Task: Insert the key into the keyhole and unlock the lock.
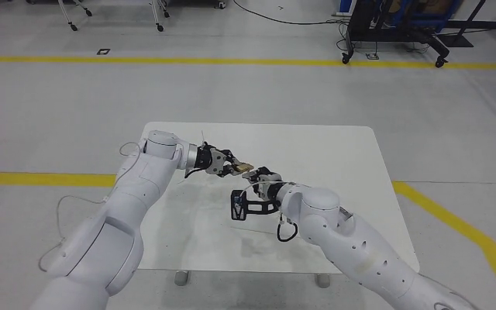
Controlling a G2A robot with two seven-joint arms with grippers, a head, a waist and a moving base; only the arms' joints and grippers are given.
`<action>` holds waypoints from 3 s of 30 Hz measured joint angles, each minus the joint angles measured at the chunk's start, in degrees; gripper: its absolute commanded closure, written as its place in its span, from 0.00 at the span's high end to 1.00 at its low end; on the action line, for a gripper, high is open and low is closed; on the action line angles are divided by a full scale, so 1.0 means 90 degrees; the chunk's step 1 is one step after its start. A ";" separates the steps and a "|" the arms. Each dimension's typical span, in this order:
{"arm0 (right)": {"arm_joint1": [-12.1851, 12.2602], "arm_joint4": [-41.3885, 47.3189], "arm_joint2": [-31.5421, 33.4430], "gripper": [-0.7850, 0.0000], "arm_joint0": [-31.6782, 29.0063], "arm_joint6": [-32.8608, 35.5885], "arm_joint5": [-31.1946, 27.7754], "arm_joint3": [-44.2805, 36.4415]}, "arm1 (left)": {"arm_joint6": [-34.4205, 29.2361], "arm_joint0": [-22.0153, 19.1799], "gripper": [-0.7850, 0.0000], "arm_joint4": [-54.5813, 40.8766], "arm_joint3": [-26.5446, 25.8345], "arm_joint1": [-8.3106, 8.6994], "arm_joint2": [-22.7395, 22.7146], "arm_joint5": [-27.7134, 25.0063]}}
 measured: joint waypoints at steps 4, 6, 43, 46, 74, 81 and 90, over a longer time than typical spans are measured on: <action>-0.0016 0.0023 0.0046 0.00 -0.0021 -0.0033 -0.0014 0.0001 | -0.0016 -0.0001 0.00 0.0035 0.0002 -0.0003 -0.0014 -0.0010; -0.0025 0.0036 0.0065 0.00 -0.0018 -0.0088 -0.0036 0.0009 | -0.0031 0.0000 0.00 0.0044 0.0007 -0.0005 -0.0026 -0.0012; -0.0192 0.0018 0.0183 0.00 0.0042 -0.0180 -0.0182 0.0225 | -0.0415 -0.0005 0.00 0.0152 0.0077 -0.0039 -0.0160 0.0019; -0.0244 0.0029 0.0113 0.00 0.0113 0.0007 -0.0132 0.0292 | -0.0414 -0.0006 0.00 0.0173 0.0079 -0.0038 -0.0172 0.0000; -0.0317 0.0824 0.0567 1.00 -0.0289 -0.0576 0.0584 0.0076 | 0.0893 0.0167 0.00 -0.0543 -0.0140 0.0038 -0.0913 -0.1342; -0.0176 0.1776 0.1428 0.38 -0.0767 -0.3957 0.0995 0.1034 | 0.0948 0.0335 0.00 -0.0632 -0.0412 0.0126 -0.1146 -0.1966; -0.0372 0.1926 0.0978 0.36 -0.0194 -0.4447 0.1505 0.2044 | 0.0939 0.0475 0.00 -0.0438 -0.0701 0.0180 -0.1205 -0.2094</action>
